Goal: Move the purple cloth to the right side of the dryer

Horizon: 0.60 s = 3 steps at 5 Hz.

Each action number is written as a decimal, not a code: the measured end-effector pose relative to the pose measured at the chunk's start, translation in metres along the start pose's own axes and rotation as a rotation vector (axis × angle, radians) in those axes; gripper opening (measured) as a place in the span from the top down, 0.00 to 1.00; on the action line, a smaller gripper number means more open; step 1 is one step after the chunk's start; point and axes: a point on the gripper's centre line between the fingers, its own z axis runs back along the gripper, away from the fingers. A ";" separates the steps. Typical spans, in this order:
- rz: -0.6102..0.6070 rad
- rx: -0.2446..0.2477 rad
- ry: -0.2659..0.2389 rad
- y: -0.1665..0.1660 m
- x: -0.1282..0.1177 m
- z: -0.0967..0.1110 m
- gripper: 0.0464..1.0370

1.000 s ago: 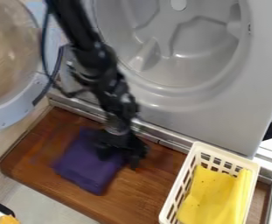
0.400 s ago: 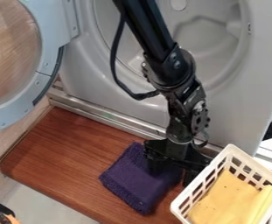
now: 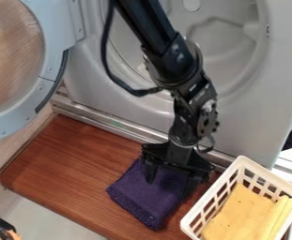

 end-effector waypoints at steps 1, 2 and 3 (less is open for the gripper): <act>-0.015 0.007 0.016 0.007 -0.006 0.016 0.04; -0.051 -0.016 -0.019 0.011 -0.010 0.030 0.04; -0.114 -0.035 -0.017 0.011 -0.013 0.028 0.04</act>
